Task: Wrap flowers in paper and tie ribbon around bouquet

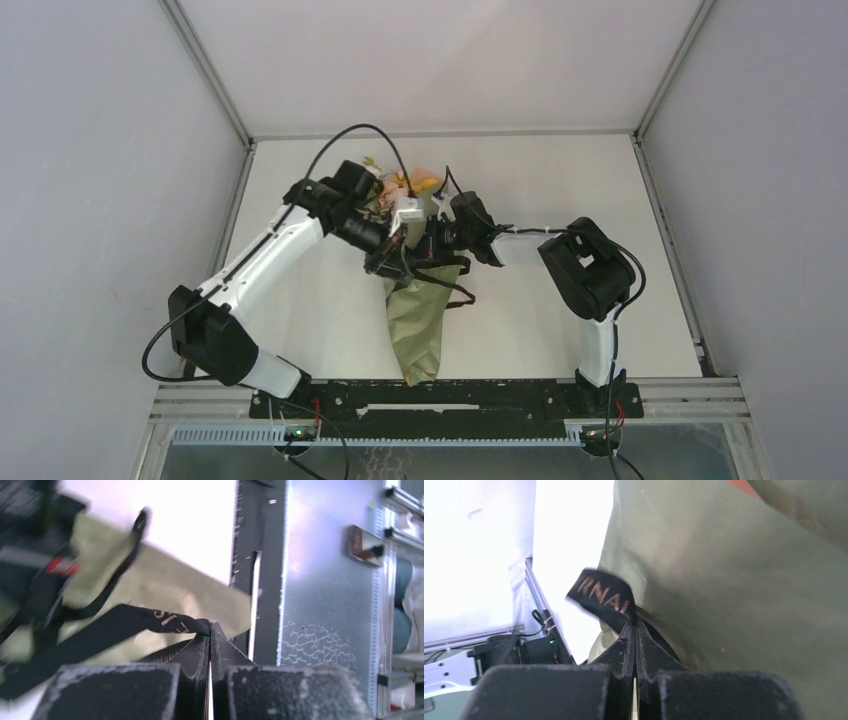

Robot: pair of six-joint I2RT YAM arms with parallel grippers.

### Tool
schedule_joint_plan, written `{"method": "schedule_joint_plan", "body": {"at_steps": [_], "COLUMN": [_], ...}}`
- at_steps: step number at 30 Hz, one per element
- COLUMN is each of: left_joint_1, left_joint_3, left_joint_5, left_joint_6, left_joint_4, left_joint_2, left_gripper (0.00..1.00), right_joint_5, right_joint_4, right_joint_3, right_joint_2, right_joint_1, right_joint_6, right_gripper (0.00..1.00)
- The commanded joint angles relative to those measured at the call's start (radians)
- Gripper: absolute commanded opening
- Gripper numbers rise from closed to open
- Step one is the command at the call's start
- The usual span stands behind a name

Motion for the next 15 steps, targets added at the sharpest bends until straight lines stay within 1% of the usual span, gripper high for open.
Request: {"method": "schedule_joint_plan", "body": {"at_steps": [1,3,4,6,8,9,12,15], "left_joint_1": [-0.112,-0.115,-0.115,-0.113,-0.112,-0.107,-0.070,-0.025], "left_joint_3": [0.058,0.051,0.040,0.010,-0.018,-0.026,-0.030,-0.016], "left_joint_5": [0.189,0.242,0.236,0.180,0.101,0.023,-0.069,-0.101], "left_joint_6": [-0.045,-0.205,-0.301,-0.493,-0.612,-0.663,-0.759,-0.830], "left_joint_4": [0.076,0.230,0.330,0.562,0.733,0.811,0.918,0.981], "left_joint_2": [-0.008,0.030,0.048,0.077,0.103,0.117,0.188,0.270], "left_gripper": [0.00,0.00,0.00,0.00,0.00,0.00,0.00,0.00], "right_joint_5": [-0.094,-0.103,-0.111,-0.140,-0.159,-0.164,-0.181,-0.206], "right_joint_4": [0.136,0.129,0.127,0.127,0.111,0.108,0.120,0.121], "right_joint_3": [0.038,0.039,0.038,0.038,0.037,0.027,-0.007,-0.023], "right_joint_2": [0.013,0.005,0.002,0.002,-0.006,-0.015,-0.052,-0.072], "right_joint_1": [-0.012,-0.021,-0.025,-0.033,-0.041,-0.046,-0.062,-0.083], "right_joint_6": [0.099,0.097,0.095,0.096,0.094,0.091,0.091,0.101], "right_gripper": [0.01,0.05,0.10,0.19,0.24,0.26,0.30,0.32]}}
